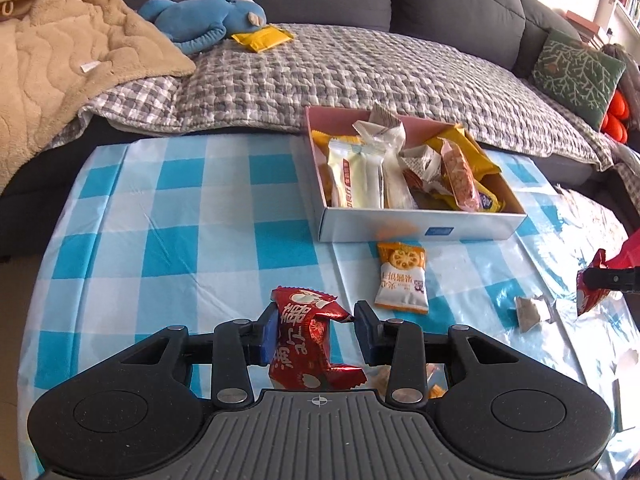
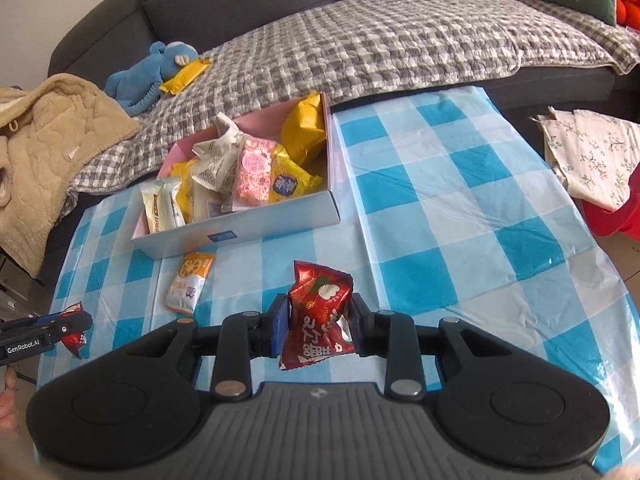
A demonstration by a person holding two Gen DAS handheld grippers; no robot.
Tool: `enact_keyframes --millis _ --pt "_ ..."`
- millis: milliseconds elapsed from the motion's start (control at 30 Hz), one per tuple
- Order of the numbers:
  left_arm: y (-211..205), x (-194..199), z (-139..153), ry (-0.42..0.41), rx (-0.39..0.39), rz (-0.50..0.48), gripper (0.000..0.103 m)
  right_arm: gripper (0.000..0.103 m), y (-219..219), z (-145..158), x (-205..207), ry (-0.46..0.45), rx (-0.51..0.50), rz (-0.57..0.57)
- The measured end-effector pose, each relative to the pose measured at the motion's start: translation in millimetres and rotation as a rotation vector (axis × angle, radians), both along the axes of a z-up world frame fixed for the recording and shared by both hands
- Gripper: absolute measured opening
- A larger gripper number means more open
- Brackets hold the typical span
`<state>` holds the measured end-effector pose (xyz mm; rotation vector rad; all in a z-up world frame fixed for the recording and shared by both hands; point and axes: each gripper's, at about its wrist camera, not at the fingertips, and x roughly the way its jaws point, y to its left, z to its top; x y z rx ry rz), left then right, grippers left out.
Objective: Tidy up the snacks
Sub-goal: 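Carry the red candy in the left tool into the box while the right tool carries its red candy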
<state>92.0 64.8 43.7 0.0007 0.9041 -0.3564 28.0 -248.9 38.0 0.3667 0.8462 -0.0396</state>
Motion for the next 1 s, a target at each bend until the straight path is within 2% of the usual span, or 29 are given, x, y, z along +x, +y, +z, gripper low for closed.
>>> enact_keyframes --millis 233,367,533,600,767,800,1000 --pt "-21.0 15.4 8.2 -0.002 -0.060 0.024 0.036 0.028 -1.2 4.5 23.6 -0.031 -0.022 0.016" --pt "-46.3 33.2 12.1 -0.043 -0.044 0.009 0.036 0.027 0.0 3.5 36.5 -0.041 -0.014 0.024" --pt "-77.7 61.8 5.2 -0.041 -0.046 0.002 0.036 0.027 -6.6 11.0 59.8 -0.084 -0.036 -0.003" --pt "-88.7 72.9 4.6 -0.054 -0.047 0.001 0.036 0.027 -13.5 12.7 71.3 -0.095 -0.013 -0.025" --pt "-119.3 95.1 -6.4 -0.054 -0.009 -0.036 0.037 0.027 -14.6 4.8 98.6 -0.107 -0.033 -0.028" --pt "-123.9 98.3 -7.9 -0.057 0.007 -0.042 0.037 0.027 -13.5 1.7 104.8 -0.099 -0.045 -0.027" --pt "-131.3 121.6 -16.0 -0.052 -0.023 -0.030 0.037 0.027 -11.2 -6.0 124.5 -0.116 -0.070 -0.009"
